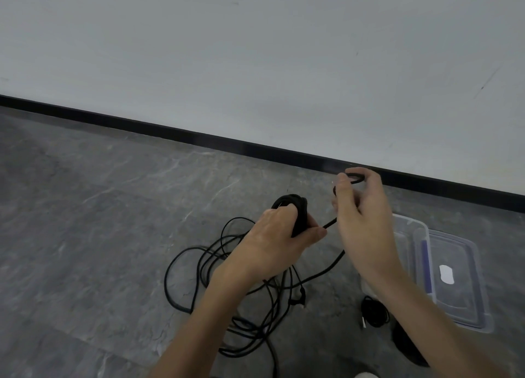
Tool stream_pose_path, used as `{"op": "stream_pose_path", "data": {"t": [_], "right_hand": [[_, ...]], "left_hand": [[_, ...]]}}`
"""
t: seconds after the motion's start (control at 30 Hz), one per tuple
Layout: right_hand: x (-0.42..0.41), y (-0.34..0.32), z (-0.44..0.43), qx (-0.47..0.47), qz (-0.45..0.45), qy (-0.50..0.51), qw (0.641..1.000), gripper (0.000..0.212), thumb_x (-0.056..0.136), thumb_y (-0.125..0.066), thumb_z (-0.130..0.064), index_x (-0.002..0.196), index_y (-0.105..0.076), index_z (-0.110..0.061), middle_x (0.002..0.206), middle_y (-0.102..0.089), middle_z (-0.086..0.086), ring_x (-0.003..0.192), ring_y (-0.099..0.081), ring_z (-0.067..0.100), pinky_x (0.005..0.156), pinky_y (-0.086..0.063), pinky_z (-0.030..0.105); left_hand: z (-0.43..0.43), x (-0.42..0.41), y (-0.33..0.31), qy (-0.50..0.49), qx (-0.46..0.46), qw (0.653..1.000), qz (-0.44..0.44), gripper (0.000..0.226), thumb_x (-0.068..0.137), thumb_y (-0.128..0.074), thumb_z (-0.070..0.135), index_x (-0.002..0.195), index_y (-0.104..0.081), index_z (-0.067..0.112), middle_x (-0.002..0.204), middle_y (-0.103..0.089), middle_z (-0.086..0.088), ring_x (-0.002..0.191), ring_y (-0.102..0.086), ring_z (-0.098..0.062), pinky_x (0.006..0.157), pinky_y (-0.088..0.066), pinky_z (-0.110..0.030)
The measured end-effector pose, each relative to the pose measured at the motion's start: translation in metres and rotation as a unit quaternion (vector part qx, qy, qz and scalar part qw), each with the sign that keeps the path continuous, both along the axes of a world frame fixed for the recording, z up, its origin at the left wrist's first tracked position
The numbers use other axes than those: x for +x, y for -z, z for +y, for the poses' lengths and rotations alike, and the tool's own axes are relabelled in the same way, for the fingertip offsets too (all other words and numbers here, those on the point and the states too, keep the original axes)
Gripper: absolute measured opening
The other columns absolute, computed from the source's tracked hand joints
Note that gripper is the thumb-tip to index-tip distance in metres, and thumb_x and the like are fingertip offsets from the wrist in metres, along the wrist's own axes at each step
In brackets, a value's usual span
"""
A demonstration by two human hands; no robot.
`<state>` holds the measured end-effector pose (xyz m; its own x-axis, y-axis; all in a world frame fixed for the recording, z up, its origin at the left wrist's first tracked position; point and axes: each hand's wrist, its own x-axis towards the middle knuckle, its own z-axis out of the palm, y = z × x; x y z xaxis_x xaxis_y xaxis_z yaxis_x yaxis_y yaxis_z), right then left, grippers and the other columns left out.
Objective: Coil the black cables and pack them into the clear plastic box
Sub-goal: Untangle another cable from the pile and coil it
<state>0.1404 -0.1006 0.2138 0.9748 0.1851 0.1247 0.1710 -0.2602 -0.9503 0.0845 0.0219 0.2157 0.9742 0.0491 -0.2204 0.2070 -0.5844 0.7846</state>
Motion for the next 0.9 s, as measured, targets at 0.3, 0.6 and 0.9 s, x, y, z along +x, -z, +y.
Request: {"op": "stream_pose_path", "data": {"t": [0.3,0.6,0.9], "right_hand": [[0.004,0.003,-0.003,-0.047,0.024,-0.005,0.999,0.027,0.097,-0.036,-0.007,0.101,-0.062,-0.002,0.051,-0.055,-0.027,0.037,-0.036,0.006,0.039,-0.028,0.015],[0.011,-0.006,-0.007,0.013,0.145,-0.04,0.989,0.026,0.097,-0.043,-0.007,0.112,-0.061,-0.019,0.077,-0.073,-0.004,0.062,-0.056,0.03,0.062,-0.045,0.031],[0.019,-0.016,-0.011,0.196,0.303,-0.066,0.93,0.028,0.091,-0.036,0.007,0.105,-0.058,-0.002,0.075,-0.062,0.011,0.047,-0.023,0.012,0.043,-0.014,0.024]], "left_hand": [[-0.004,0.0,0.001,0.008,0.029,1.0,0.01,0.017,0.095,-0.057,0.033,0.1,-0.064,0.019,0.076,-0.053,0.018,0.069,-0.053,0.003,0.058,-0.038,-0.011],[0.003,0.0,0.006,-0.02,0.065,0.998,0.014,0.021,0.096,-0.055,0.034,0.103,-0.062,0.016,0.081,-0.05,0.019,0.087,-0.052,-0.004,0.071,-0.038,-0.015],[0.008,0.001,0.007,-0.056,0.076,0.996,-0.003,0.018,0.096,-0.055,0.033,0.102,-0.062,0.017,0.08,-0.051,0.019,0.078,-0.052,-0.001,0.074,-0.042,-0.017]]}}
